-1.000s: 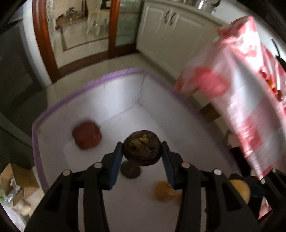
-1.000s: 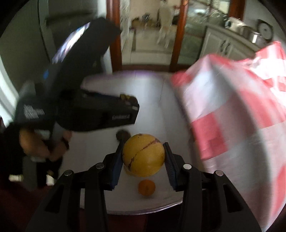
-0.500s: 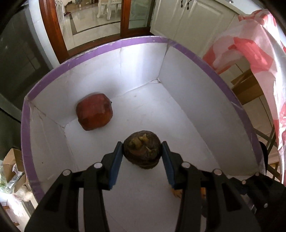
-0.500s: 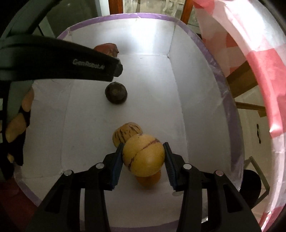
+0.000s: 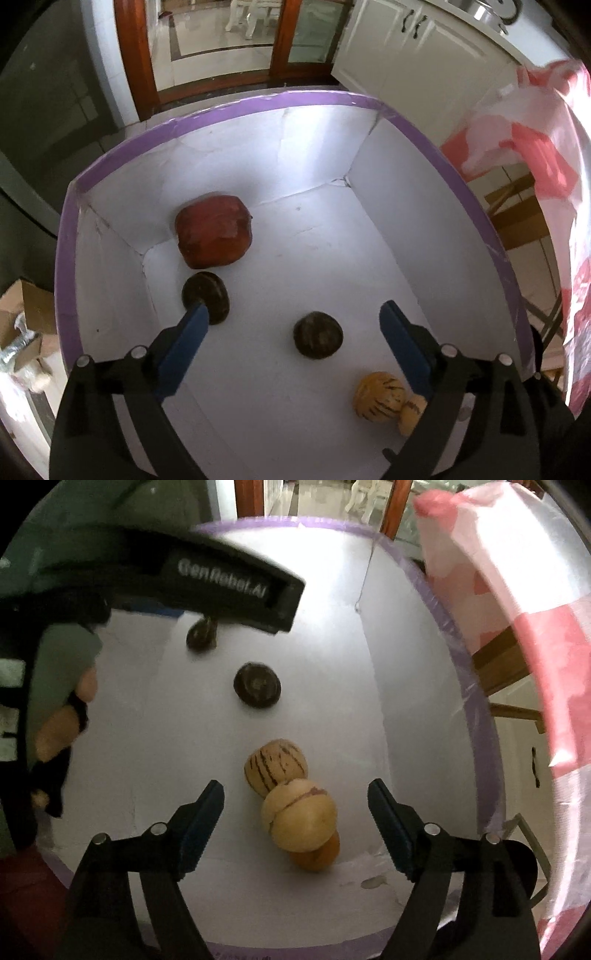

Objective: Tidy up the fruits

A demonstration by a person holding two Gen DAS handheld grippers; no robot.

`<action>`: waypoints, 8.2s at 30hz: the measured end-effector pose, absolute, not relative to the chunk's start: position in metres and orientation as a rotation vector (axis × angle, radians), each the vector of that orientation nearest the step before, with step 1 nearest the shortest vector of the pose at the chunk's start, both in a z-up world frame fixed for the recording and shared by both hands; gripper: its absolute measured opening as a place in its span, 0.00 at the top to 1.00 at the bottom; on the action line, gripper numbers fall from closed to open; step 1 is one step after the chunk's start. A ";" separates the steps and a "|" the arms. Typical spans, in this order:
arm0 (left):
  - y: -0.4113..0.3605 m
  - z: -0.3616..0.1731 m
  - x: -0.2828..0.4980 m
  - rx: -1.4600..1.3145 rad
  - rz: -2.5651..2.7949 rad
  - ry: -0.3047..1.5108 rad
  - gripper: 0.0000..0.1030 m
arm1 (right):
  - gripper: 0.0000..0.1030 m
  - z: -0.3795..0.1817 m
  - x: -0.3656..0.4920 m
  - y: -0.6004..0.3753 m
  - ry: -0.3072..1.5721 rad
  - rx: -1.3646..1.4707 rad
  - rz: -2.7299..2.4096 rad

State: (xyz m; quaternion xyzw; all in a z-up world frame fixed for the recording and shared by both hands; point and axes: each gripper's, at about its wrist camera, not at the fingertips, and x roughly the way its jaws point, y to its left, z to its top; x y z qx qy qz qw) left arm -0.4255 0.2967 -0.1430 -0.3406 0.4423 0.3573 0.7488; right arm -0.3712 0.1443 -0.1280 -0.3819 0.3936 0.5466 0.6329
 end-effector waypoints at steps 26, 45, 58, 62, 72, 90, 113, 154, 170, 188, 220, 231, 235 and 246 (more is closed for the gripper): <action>0.257 0.041 -0.368 -0.337 0.804 0.525 0.02 | 0.16 0.085 -0.272 0.007 0.631 0.012 1.177; 0.091 0.047 -0.039 -0.232 0.179 0.693 0.02 | 0.15 0.060 -0.029 -0.224 0.754 0.490 0.263; 0.099 0.025 0.015 -0.397 0.044 0.672 0.02 | 0.15 0.021 0.110 -0.220 0.774 0.401 0.158; 0.098 0.025 0.016 -0.401 0.027 0.667 0.02 | 0.15 0.013 0.153 -0.197 0.809 0.423 0.169; 0.100 0.026 0.015 -0.416 0.029 0.660 0.02 | 0.15 0.009 0.222 -0.164 0.816 0.502 0.125; 0.100 0.024 0.015 -0.423 0.042 0.672 0.02 | 0.36 0.021 0.126 -0.177 0.954 0.154 0.187; 0.082 0.017 0.080 -0.250 0.135 0.832 0.02 | 0.37 0.009 0.119 -0.220 0.855 0.334 0.237; 0.086 0.017 -0.030 -0.531 0.001 0.640 0.64 | 0.36 0.008 0.118 -0.222 0.850 0.353 0.250; 0.094 0.012 -0.029 -0.612 -0.111 0.645 0.64 | 0.37 0.009 0.050 -0.210 0.881 0.410 0.289; 0.134 0.011 -0.172 -0.634 -0.009 0.592 0.64 | 0.37 0.016 -0.134 -0.092 0.873 0.101 0.633; 0.275 -0.086 -0.394 -0.789 0.344 0.719 0.64 | 0.37 -0.037 -0.359 0.092 0.786 -0.617 1.206; 0.299 -0.152 -0.418 -0.872 0.526 0.889 0.64 | 0.37 -0.104 -0.357 0.134 0.944 -0.759 1.203; 0.302 -0.148 -0.421 -0.840 0.560 0.881 0.62 | 0.37 -0.126 -0.356 0.142 0.974 -0.811 1.190; 0.288 -0.135 -0.421 -0.806 0.608 0.839 0.17 | 0.37 -0.153 -0.360 0.155 1.003 -0.951 1.175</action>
